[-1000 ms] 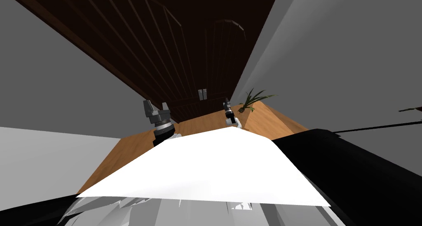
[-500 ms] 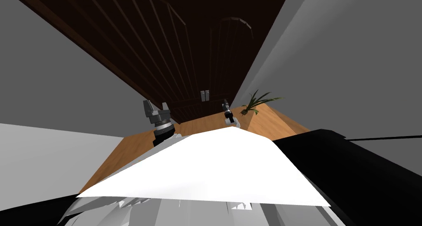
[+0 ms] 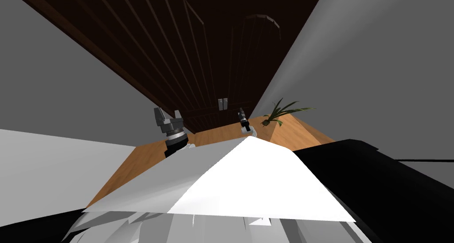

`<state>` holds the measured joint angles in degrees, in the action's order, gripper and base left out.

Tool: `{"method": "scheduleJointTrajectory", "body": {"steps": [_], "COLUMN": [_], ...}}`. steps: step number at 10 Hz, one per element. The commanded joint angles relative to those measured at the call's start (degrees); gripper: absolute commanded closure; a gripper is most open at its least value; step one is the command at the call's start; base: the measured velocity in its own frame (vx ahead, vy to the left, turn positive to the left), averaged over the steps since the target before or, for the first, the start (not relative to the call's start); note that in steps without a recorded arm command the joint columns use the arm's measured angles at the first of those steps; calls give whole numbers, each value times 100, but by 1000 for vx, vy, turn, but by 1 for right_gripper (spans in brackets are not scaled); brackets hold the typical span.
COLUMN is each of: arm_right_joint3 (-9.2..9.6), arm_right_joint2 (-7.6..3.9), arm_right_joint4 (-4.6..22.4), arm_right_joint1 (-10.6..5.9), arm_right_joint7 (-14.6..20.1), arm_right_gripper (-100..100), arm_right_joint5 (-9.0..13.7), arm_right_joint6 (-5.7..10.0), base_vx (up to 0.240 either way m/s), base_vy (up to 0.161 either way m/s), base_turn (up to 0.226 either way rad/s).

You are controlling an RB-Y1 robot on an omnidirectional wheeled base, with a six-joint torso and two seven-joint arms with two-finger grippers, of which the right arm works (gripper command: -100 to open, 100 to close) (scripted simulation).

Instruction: Pull the door open

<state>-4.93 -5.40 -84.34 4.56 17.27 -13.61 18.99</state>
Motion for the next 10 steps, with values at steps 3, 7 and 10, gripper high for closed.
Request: {"method": "scheduleJointTrajectory", "body": {"steps": [3,7,10], "arm_right_joint3": [-19,-31,-39], "arm_right_joint2": [42,72,110], "arm_right_joint4": [491,842,1172], "arm_right_joint1": [-250,-433,-611], "arm_right_joint7": [119,210,297], "arm_right_gripper": [-100,-100,-100], "arm_right_joint5": [-154,-262,-366], "arm_right_joint6": [-38,-67,-95], "base_vx": [115,113,124], "base_vy": [28,17,14], "base_turn": [72,56,66]}}
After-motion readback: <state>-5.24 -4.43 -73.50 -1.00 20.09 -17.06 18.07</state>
